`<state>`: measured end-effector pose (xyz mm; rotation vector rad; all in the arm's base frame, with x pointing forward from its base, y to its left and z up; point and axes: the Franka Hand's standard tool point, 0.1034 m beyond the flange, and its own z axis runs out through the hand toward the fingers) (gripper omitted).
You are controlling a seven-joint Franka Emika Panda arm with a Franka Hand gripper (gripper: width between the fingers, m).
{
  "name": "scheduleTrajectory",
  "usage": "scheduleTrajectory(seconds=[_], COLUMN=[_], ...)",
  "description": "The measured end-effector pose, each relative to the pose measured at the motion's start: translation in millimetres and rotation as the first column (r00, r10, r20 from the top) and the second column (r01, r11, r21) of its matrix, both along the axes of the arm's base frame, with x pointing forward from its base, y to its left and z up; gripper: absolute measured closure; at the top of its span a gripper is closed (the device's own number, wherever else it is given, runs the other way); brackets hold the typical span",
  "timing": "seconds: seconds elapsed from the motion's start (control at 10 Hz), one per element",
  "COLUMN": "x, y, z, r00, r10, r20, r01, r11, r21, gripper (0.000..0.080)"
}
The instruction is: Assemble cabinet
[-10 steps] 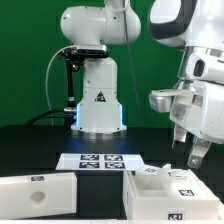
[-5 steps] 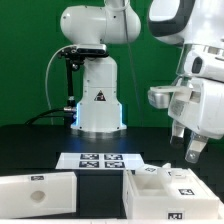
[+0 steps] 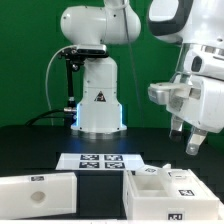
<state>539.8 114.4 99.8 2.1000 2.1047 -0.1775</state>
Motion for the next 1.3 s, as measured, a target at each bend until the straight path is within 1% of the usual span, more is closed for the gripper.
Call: scheduleTrajectory(seconds=[0.1,0.2,0.3,0.4,0.5,0.6,1.1,1.2,1.3], x=[-0.1,-0.8,-7.0,-14.5,-19.7,-21.3,-21.9,-24.0,-30.2], y=[-0.2,-0.2,-2.4,-5.1,-5.2,-2.9,-3.7,-5.1,-6.5], z=[-0.2,0.6,2.3,3.1,3.1,1.8,0.3,-2.3,-8.0], r00=[1.0,1.0,0.998,0.993,0.98,0.961,0.96,0.93,0.888], r10=[0.0,-0.023,-0.054,-0.101,-0.19,-0.266,-0.27,-0.353,-0.446], r20=[0.0,0.018,0.044,0.055,0.065,0.073,0.073,0.102,0.113], r01=[0.0,0.022,0.053,0.098,0.187,0.262,0.265,0.344,0.429], r11=[1.0,1.0,0.998,0.994,0.981,0.963,0.962,0.934,0.892], r21=[0.0,0.012,0.031,0.041,0.05,0.059,0.06,0.101,0.143], gripper=[0.0002,0.0002,0.0002,0.0002,0.0002,0.0002,0.0002,0.0002,0.0002])
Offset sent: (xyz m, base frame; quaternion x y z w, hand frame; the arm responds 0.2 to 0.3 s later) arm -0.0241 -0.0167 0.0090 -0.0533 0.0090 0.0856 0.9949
